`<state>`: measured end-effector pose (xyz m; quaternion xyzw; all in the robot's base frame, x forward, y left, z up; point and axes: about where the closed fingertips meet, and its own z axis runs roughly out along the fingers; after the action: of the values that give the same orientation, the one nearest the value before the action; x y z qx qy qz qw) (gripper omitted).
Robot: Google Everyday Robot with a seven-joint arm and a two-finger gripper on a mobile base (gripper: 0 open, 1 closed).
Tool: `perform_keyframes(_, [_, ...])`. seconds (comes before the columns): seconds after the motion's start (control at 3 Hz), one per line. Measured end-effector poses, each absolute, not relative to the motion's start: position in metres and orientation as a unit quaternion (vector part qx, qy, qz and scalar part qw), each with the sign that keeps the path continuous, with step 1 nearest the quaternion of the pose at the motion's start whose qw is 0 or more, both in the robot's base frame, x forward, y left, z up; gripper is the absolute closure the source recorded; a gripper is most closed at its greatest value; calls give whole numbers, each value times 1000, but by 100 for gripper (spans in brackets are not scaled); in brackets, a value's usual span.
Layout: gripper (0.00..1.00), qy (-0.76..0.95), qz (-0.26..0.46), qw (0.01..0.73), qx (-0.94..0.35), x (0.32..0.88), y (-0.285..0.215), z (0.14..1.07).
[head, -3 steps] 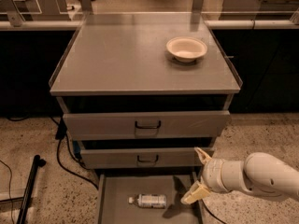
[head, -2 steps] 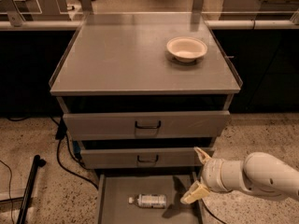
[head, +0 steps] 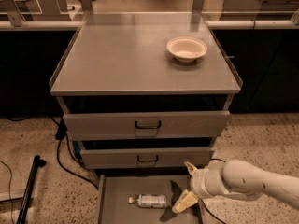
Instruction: Pick blue plastic bottle from bottom drawer and place on counter
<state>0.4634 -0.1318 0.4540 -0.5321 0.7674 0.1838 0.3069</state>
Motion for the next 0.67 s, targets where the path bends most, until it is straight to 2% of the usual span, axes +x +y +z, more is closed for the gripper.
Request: perform_keyframes(0.67, [0,782,193,305,-508,460,-129,362])
